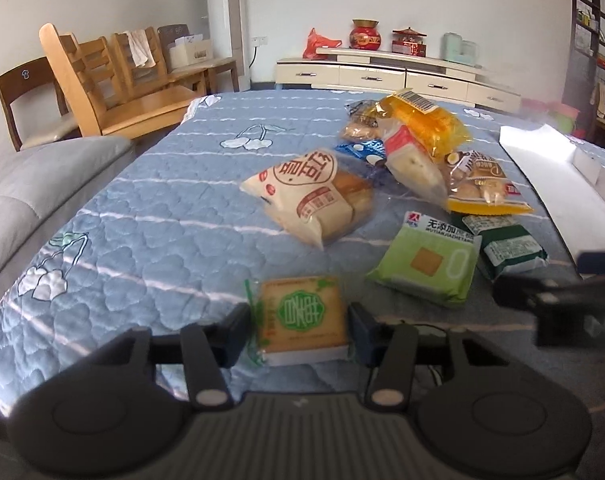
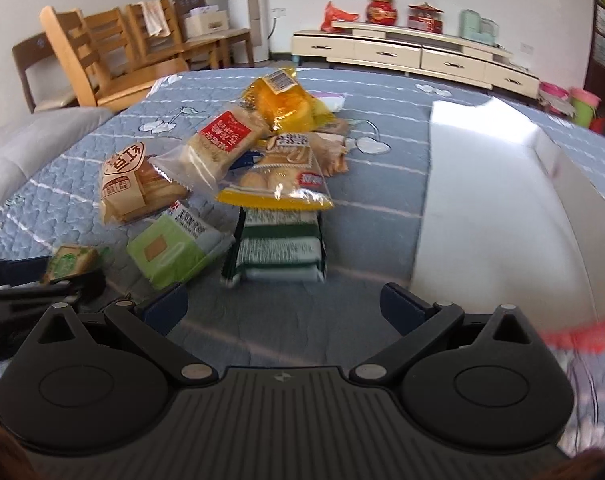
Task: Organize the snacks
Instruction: 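Grasp the green-label biscuit pack with the left gripper while the right gripper grasps the dark green packet, then carry the biscuit pack with the left gripper while the right gripper carries the green packet to the white tray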
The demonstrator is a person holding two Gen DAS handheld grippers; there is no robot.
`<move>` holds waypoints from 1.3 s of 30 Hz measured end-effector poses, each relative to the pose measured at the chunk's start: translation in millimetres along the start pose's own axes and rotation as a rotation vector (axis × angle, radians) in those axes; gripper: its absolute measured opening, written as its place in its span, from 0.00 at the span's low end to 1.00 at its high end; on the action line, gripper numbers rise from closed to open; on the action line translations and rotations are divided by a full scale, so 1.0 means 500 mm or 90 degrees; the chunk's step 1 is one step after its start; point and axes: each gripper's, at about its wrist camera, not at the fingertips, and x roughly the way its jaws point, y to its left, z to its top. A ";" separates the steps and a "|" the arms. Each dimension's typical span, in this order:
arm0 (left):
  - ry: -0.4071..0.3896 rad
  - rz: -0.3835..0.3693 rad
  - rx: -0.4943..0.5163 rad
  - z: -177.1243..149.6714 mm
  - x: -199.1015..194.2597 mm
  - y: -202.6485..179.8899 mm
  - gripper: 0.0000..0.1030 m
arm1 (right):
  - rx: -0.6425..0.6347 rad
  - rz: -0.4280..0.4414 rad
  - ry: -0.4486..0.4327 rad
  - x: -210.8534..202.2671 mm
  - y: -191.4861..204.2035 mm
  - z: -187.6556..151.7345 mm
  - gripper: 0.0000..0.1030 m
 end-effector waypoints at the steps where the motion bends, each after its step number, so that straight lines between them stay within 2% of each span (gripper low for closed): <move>1: -0.001 -0.002 -0.002 0.000 0.000 0.002 0.50 | -0.005 -0.003 0.003 0.009 0.001 0.006 1.00; 11: -0.008 -0.013 -0.018 0.003 0.004 0.015 0.50 | 0.022 0.031 0.030 0.083 -0.004 0.054 1.00; 13: -0.010 -0.014 -0.019 0.004 0.004 0.015 0.50 | 0.004 0.018 0.025 0.087 0.005 0.059 1.00; 14: -0.010 -0.015 -0.020 0.004 0.004 0.016 0.49 | 0.000 0.015 0.021 0.089 0.009 0.060 0.91; 15: -0.011 -0.015 -0.021 0.005 0.004 0.016 0.49 | 0.002 0.020 0.018 0.086 0.008 0.061 0.73; 19: -0.014 -0.015 -0.022 0.005 0.003 0.018 0.49 | 0.006 0.021 0.027 0.070 0.003 0.058 0.66; 20: -0.015 -0.016 -0.022 0.005 0.001 0.018 0.49 | 0.008 0.028 0.031 0.063 0.000 0.056 0.61; 25: -0.020 -0.019 -0.022 0.007 -0.010 0.015 0.49 | 0.003 0.051 0.060 0.018 -0.008 0.029 0.60; 31: -0.032 -0.027 -0.021 0.013 -0.033 0.008 0.49 | 0.004 0.068 0.047 -0.059 -0.017 -0.009 0.60; 39: -0.060 -0.027 -0.001 0.027 -0.078 -0.018 0.49 | 0.001 0.053 -0.011 -0.125 -0.027 -0.009 0.60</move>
